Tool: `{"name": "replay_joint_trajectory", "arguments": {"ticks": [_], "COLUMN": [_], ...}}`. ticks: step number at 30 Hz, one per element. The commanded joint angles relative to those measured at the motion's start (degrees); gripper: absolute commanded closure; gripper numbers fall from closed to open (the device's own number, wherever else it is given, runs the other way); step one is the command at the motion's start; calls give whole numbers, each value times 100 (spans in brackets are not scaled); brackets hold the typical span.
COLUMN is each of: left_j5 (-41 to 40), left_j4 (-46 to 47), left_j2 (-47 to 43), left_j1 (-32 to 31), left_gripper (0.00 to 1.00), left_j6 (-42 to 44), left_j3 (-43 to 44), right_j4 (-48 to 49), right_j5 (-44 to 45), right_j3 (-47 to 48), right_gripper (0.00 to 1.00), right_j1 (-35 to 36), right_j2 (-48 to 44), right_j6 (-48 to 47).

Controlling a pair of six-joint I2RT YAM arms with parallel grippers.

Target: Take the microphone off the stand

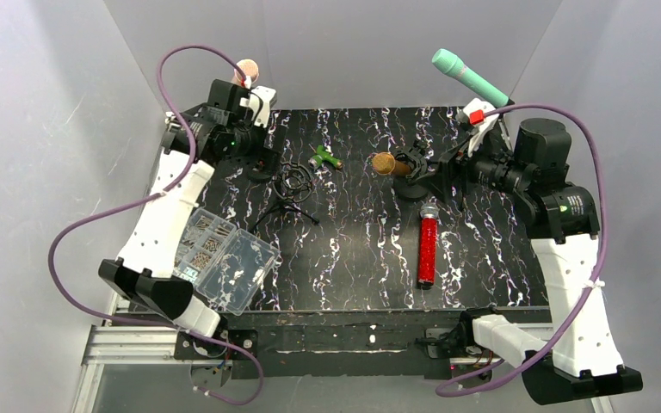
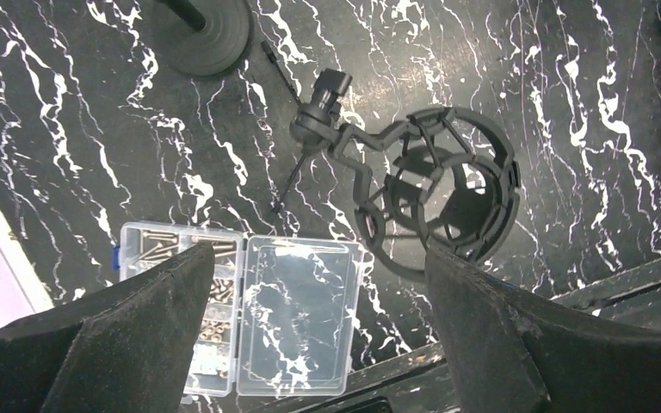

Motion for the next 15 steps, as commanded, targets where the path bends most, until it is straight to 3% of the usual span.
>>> {"name": "replay_joint_trajectory", "arguments": {"ticks": [1,15], "left_j5": [-319,-983], "left_j4": [293,1257], "left_j2": [114,516], "left_j1": [24,-291], "left_gripper": [8,19], "left_j6": [-554,-531], "left_j3": [-158,-712], "right_j4": [387,473], "right_j5": [78,13], "right_j3": [13,-259], "right_gripper": [15,15], "right_j1": [91,172], "right_j2": [-37,-62], "right_j6": [91,206]}}
